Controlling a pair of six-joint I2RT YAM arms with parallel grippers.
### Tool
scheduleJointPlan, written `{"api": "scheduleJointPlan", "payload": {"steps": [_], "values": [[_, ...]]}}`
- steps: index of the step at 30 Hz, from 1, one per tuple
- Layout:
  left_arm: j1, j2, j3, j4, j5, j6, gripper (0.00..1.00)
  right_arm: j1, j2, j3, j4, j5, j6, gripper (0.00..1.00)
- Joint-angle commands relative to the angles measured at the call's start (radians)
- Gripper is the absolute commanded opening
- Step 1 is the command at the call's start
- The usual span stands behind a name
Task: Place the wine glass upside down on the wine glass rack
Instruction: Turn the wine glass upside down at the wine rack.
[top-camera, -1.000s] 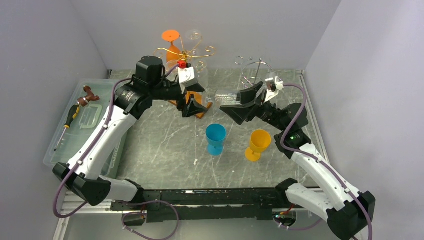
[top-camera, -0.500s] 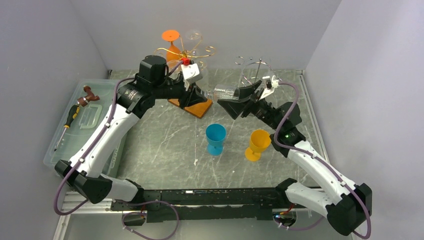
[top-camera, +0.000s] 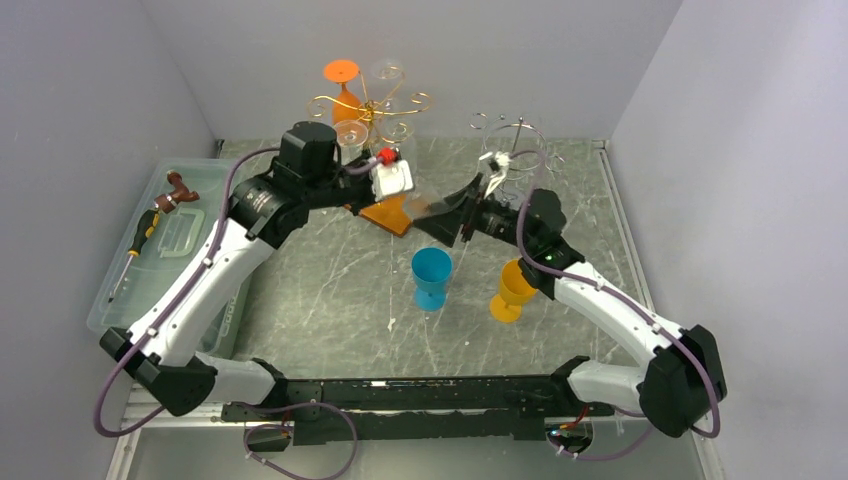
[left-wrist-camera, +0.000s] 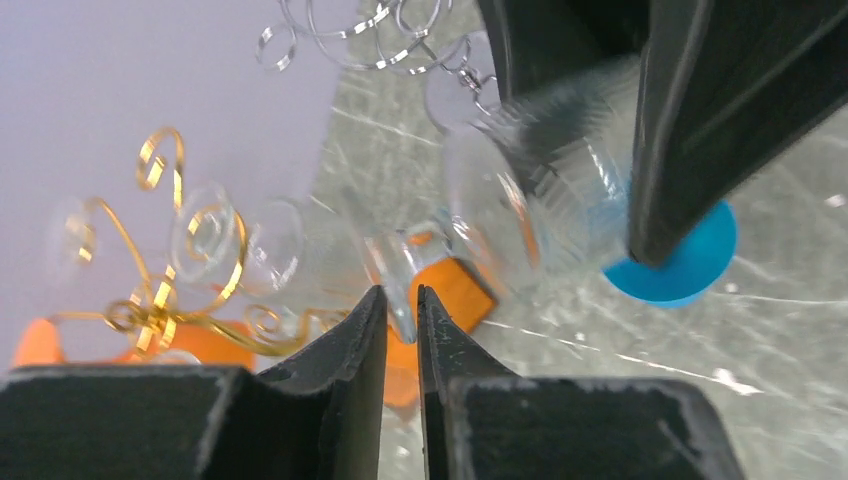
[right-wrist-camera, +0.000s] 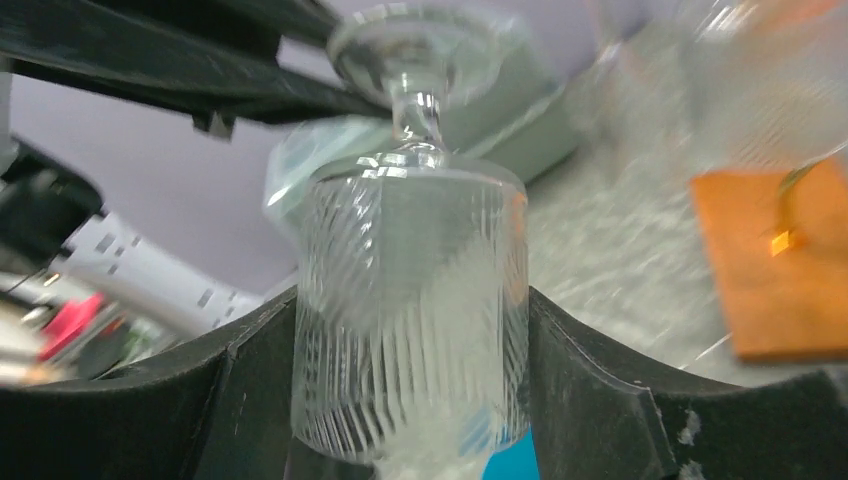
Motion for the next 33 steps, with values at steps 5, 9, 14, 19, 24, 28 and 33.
{"api": "scheduleJointPlan", "payload": {"steps": [5,9,14,19,24,28,33], "values": [[-0.163,-0.086,-0.117,0.118,0.126,0.335,0.0,0.067,0.077,0.14,-0.051,-0.274,0.076,0.46],[-0.182,-0.099,-0.135,0.126,0.115,0.342,0.0,0.085,0.092,0.146,-0.011,-0.281,0.077,0.51],[-0.194,-0.115,-0.152,0.167,0.084,0.341,0.0,0.09,0.073,0.099,0.076,-0.221,0.076,0.51],[-0.202,-0.137,-0.177,0.225,0.067,0.346,0.0,0.087,0.007,0.03,0.055,-0.111,-0.046,0.37],[-0.217,-0.159,-0.207,0.239,0.08,0.369,0.0,0.044,-0.053,-0.041,0.055,-0.043,-0.179,0.26],[-0.227,-0.158,-0.223,0.255,0.065,0.362,0.46,0.001,-0.105,-0.086,0.029,0.029,-0.343,0.23],[-0.229,-0.153,-0.209,0.248,0.013,0.33,0.76,-0.132,-0.096,-0.069,-0.068,-0.022,-0.428,0.18]]}}
